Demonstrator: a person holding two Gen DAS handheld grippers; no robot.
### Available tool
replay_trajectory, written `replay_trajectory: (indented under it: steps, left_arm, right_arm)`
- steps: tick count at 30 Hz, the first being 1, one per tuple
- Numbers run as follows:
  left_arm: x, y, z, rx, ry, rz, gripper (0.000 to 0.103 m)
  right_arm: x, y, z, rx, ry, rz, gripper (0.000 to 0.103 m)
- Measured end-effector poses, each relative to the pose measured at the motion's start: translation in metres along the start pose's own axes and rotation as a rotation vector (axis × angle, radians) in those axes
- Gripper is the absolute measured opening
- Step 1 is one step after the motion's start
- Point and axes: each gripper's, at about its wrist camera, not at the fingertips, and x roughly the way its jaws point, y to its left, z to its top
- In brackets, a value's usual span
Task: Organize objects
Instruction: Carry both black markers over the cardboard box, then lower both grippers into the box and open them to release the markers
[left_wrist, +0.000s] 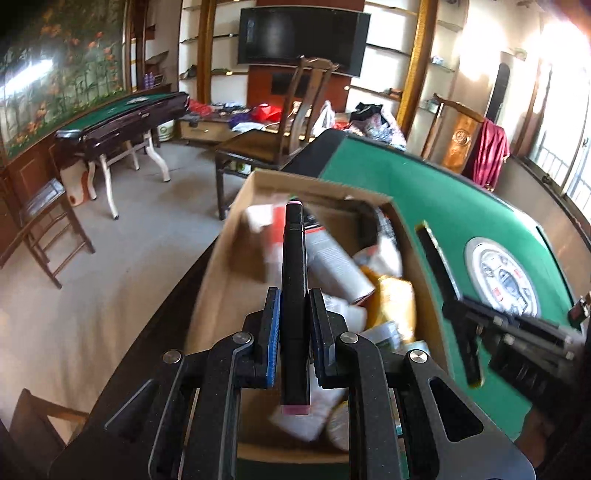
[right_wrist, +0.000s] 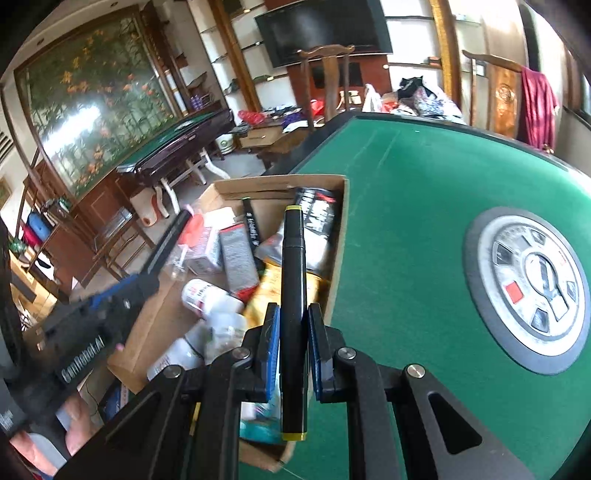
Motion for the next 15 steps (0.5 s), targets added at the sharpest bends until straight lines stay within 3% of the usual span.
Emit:
replay_trajectory:
  steps: [6,15]
  left_arm:
    - [0.01,0.018,-0.006,-0.026,0.022,0.014,0.014]
    - [0.03,0.023,-0.007,-0.037,0.062,0.005,0.015]
  right_arm:
    - [0.023,0.027,0.021,-0.039,0.024,0.002,0.013]
    - [0.056,0.033,0.032,-0.041,0.072,-0.015,0.013]
